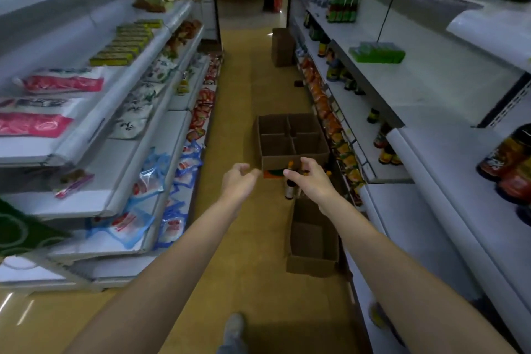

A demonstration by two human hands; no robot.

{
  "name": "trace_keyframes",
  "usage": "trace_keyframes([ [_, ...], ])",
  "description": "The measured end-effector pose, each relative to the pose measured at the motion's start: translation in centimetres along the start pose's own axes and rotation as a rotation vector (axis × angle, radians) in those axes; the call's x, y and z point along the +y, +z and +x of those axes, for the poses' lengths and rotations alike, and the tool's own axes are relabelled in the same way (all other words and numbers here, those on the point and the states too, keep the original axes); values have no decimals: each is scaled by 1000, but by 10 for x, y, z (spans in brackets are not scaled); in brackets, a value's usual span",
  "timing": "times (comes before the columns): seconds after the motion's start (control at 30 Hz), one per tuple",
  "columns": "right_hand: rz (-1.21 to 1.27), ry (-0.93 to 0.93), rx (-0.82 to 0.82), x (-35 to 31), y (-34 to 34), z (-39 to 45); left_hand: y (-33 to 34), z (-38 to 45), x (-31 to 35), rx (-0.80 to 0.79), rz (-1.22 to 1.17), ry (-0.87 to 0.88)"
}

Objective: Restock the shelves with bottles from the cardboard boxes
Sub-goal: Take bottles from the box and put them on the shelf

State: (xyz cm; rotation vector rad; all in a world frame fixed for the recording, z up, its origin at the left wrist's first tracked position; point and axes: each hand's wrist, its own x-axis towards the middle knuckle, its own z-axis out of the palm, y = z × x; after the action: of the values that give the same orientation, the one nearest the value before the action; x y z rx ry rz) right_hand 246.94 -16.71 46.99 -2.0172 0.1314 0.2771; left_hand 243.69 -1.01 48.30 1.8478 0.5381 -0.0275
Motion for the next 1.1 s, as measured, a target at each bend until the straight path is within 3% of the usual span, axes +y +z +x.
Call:
trace_keyframes([
  [0.4, -109, 173, 55, 9, 38, 174, 29, 207, 10, -241, 384, 45],
  [0.67, -83, 266, 82, 63, 29, 300, 132, 331, 7, -428, 499, 146],
  [0.83, -15, 360, 85, 100, 27, 373, 202, 409, -9, -601, 733, 248],
  [1.1, 76, 476, 99, 183, 42, 446, 273, 492, -65, -703, 855, 274],
])
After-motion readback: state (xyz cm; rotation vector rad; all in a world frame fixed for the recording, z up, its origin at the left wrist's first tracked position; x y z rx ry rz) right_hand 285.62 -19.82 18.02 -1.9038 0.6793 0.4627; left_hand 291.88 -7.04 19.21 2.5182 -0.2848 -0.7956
